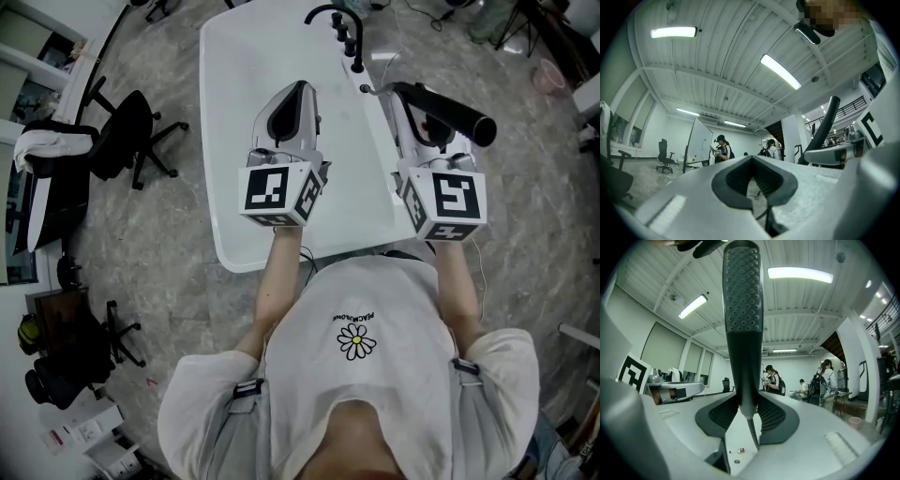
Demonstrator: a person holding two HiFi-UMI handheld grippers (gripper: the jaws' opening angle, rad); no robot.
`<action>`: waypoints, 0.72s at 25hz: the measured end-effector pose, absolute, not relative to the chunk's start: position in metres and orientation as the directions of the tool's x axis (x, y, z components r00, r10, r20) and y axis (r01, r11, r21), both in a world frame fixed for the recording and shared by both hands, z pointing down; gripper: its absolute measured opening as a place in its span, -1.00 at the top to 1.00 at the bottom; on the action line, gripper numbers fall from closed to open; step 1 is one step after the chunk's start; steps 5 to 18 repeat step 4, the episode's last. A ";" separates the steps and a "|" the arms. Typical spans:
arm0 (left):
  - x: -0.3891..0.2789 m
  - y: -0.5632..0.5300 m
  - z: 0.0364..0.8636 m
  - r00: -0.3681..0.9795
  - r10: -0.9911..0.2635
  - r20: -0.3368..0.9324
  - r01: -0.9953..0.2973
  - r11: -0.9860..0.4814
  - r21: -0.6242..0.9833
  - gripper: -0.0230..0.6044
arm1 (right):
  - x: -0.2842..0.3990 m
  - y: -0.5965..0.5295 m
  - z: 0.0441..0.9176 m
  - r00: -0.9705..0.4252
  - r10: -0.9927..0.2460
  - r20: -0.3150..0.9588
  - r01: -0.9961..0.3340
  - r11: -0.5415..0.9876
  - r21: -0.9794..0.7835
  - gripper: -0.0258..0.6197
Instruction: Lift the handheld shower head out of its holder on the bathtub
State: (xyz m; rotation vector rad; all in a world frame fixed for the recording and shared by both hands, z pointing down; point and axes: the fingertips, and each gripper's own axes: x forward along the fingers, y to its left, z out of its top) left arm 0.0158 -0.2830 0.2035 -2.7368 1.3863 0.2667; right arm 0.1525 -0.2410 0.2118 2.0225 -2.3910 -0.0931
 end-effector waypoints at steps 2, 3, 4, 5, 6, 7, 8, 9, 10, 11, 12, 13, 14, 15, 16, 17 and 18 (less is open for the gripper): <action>0.016 -0.283 0.203 0.580 -0.794 -0.182 -0.805 -0.593 0.022 0.93 | 0.155 -0.241 0.211 -0.165 -0.986 -0.033 -0.985 0.163 0.051 0.45; 0.017 -0.284 0.203 0.581 -0.793 -0.184 -0.804 -0.594 0.020 0.93 | 0.156 -0.241 0.211 -0.163 -0.986 -0.034 -0.986 0.161 0.051 0.45; 0.018 -0.284 0.204 0.582 -0.792 -0.186 -0.803 -0.595 0.018 0.93 | 0.157 -0.241 0.210 -0.161 -0.986 -0.035 -0.986 0.159 0.050 0.45; 0.018 -0.284 0.204 0.582 -0.792 -0.186 -0.803 -0.595 0.018 0.93 | 0.157 -0.241 0.210 -0.161 -0.986 -0.035 -0.986 0.159 0.050 0.45; 0.018 -0.284 0.204 0.582 -0.792 -0.186 -0.803 -0.595 0.018 0.93 | 0.157 -0.241 0.210 -0.161 -0.986 -0.035 -0.986 0.159 0.050 0.45; 0.018 -0.284 0.204 0.582 -0.792 -0.186 -0.803 -0.595 0.018 0.93 | 0.157 -0.241 0.210 -0.161 -0.986 -0.035 -0.986 0.159 0.050 0.45; 0.018 -0.284 0.204 0.582 -0.792 -0.186 -0.803 -0.595 0.018 0.93 | 0.157 -0.241 0.210 -0.161 -0.986 -0.035 -0.986 0.159 0.050 0.45; 0.018 -0.284 0.204 0.582 -0.792 -0.186 -0.803 -0.595 0.018 0.93 | 0.157 -0.241 0.210 -0.161 -0.986 -0.035 -0.986 0.159 0.050 0.45; 0.018 -0.284 0.204 0.582 -0.792 -0.186 -0.803 -0.595 0.018 0.93 | 0.157 -0.241 0.210 -0.161 -0.986 -0.035 -0.986 0.159 0.050 0.45; 0.018 -0.284 0.204 0.582 -0.792 -0.186 -0.803 -0.595 0.018 0.93 | 0.157 -0.241 0.210 -0.161 -0.986 -0.035 -0.986 0.159 0.050 0.45; 0.018 -0.284 0.204 0.582 -0.792 -0.186 -0.803 -0.595 0.018 0.93 | 0.157 -0.241 0.210 -0.161 -0.986 -0.035 -0.986 0.159 0.050 0.45; 0.018 -0.284 0.204 0.582 -0.792 -0.186 -0.803 -0.595 0.018 0.93 | 0.157 -0.241 0.210 -0.161 -0.986 -0.035 -0.986 0.159 0.050 0.45; 0.018 -0.284 0.204 0.582 -0.792 -0.186 -0.803 -0.595 0.018 0.93 | 0.157 -0.241 0.210 -0.161 -0.986 -0.035 -0.986 0.159 0.050 0.45; 0.018 -0.284 0.204 0.582 -0.792 -0.186 -0.803 -0.595 0.018 0.93 | 0.157 -0.241 0.210 -0.161 -0.986 -0.035 -0.986 0.159 0.050 0.45; 0.018 -0.284 0.204 0.582 -0.792 -0.186 -0.803 -0.595 0.018 0.93 | 0.157 -0.241 0.210 -0.161 -0.986 -0.035 -0.986 0.159 0.050 0.45; 0.018 -0.284 0.204 0.582 -0.792 -0.186 -0.803 -0.595 0.018 0.93 | 0.157 -0.241 0.210 -0.161 -0.986 -0.035 -0.986 0.159 0.050 0.45; 0.018 -0.284 0.204 0.582 -0.792 -0.186 -0.803 -0.595 0.018 0.93 | 0.157 -0.241 0.210 -0.161 -0.986 -0.035 -0.986 0.159 0.050 0.45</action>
